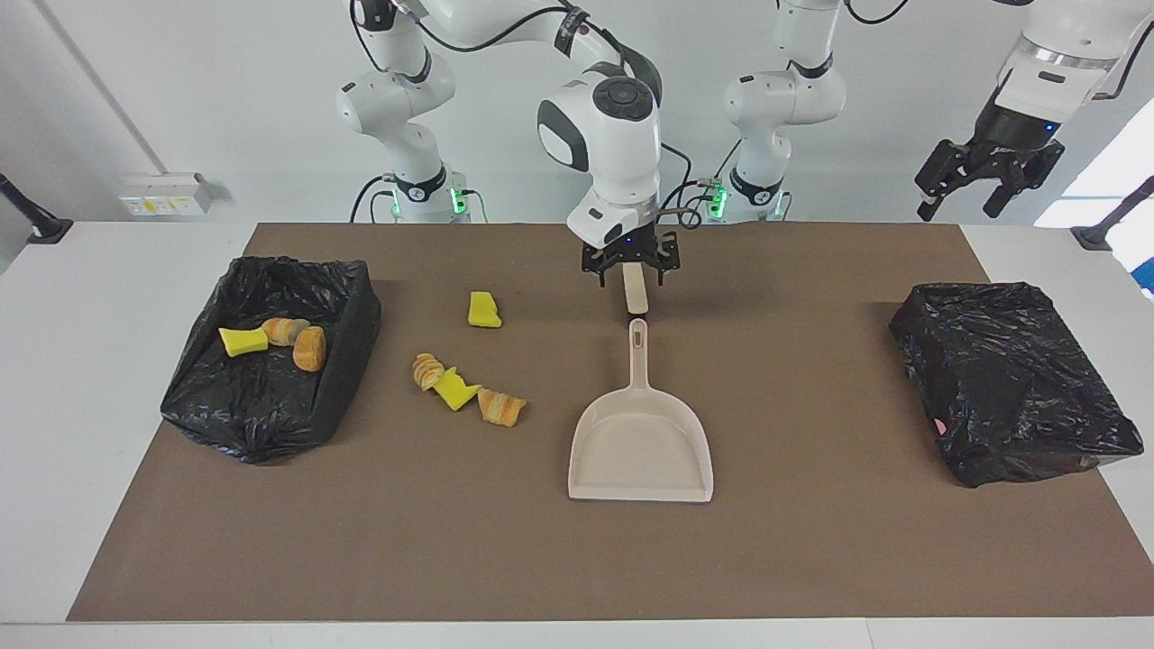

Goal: Sweep and dump trash in bin

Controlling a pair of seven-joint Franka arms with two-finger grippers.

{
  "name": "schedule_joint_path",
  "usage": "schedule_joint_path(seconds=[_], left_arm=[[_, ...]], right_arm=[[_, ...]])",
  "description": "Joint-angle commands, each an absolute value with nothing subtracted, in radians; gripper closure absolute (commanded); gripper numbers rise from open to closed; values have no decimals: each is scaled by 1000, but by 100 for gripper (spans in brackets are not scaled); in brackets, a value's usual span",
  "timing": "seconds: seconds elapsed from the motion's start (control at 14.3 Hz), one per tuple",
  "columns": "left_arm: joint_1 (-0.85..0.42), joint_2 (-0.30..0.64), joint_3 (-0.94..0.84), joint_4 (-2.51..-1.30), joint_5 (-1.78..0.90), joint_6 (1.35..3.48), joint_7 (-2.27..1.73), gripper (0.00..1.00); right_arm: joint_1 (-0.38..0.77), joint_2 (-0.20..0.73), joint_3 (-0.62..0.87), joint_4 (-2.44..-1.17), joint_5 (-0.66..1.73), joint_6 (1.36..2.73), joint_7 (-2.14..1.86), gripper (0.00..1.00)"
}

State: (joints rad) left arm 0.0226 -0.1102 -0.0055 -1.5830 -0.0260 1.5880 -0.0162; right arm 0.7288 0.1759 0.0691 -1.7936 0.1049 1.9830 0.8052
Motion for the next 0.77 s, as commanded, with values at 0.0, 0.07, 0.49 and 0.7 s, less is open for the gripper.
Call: schedule_joint_path(seconds=[0.0, 0.07, 0.49, 0.7], left_arm=[[31, -120, -9, -1594, -38, 1591, 2, 0], [31, -118, -9, -1592, -38, 1597, 2, 0], [28, -117, -11, -1597, -38, 1594, -2, 0], [28, -120, -9, -1598, -38, 1582, -11, 0]], right_arm=[[768, 72, 66, -1949, 169, 2038, 834, 0], [788, 40, 66, -2004, 170, 2069, 834, 0], [894, -15, 66, -2186, 172, 2206, 913, 0], [920, -3, 66, -2250, 172, 2281, 914, 0]])
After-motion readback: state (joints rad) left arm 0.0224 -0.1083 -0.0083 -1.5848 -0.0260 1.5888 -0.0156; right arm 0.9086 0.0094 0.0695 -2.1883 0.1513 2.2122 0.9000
